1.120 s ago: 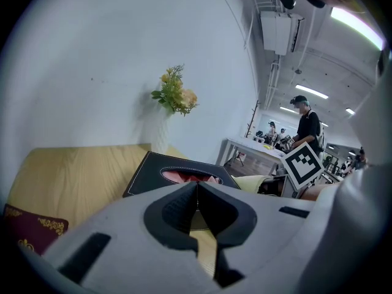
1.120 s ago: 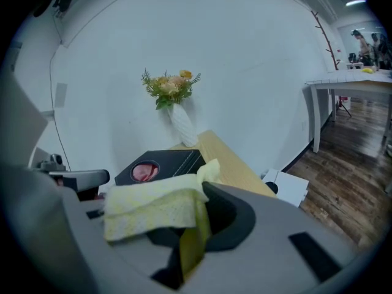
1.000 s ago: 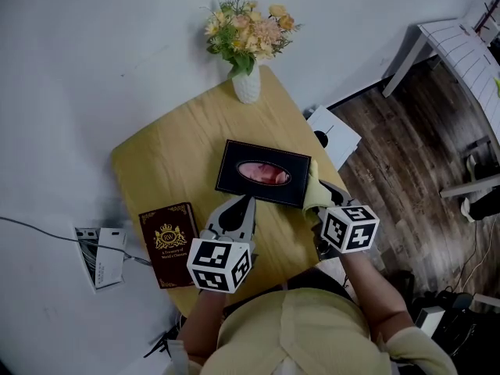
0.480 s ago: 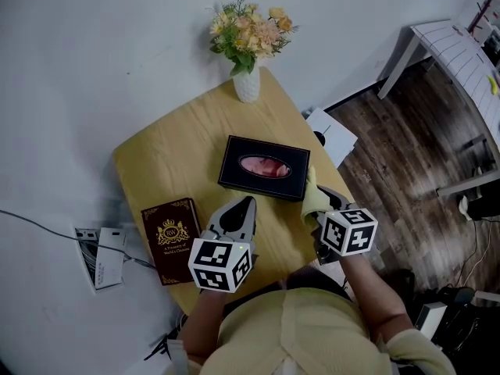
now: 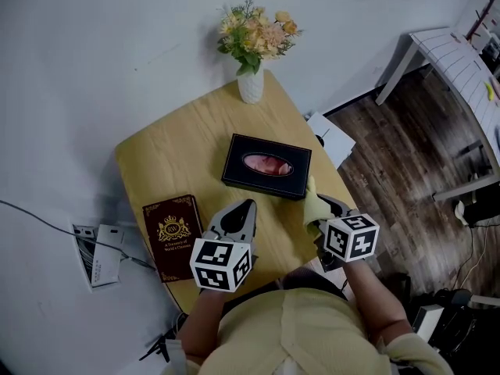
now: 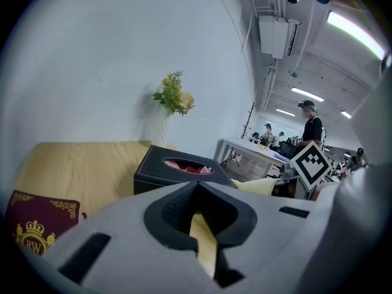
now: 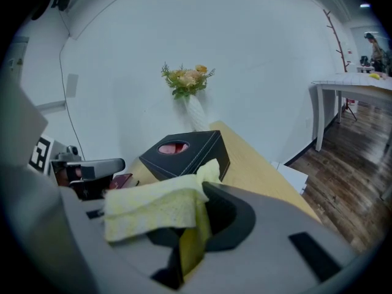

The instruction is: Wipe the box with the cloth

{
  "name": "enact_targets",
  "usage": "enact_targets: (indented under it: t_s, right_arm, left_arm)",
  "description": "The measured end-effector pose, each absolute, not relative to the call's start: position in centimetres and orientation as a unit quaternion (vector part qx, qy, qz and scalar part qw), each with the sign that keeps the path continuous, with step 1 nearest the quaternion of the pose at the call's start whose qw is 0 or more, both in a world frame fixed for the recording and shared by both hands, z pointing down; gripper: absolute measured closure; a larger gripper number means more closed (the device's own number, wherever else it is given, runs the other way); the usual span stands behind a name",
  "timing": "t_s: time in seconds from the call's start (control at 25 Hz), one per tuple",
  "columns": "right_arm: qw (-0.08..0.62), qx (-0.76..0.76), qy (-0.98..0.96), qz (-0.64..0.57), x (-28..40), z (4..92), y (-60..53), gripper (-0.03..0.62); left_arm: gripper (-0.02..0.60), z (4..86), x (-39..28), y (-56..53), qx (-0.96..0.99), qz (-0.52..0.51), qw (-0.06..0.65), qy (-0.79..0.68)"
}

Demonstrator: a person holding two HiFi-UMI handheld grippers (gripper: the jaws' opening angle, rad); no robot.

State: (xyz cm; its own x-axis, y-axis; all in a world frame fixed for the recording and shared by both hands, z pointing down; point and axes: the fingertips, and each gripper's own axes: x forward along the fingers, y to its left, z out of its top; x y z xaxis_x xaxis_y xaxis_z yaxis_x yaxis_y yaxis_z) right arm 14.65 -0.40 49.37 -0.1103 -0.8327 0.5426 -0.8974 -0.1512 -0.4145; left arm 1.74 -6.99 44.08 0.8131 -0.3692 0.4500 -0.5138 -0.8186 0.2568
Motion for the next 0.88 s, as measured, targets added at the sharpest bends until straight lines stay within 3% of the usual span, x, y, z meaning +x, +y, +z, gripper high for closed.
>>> enact_targets:
  t_s: [0.36,0.88]
  right_arm:
    - [0.043,0.677,-0.653,0.338,17.1,46.5,-0.2,0.554]
    - [0.099,0.660,-0.703,0.246,20.4,42.8,-6.0,0.554]
  left_arm:
    - [0.559,44.0,1.0,-7.7,0.929,0.182,0.192,-0.258]
    - [0.558,44.2,0.6,-9.2,0.917,0.178,0.194,-0.301]
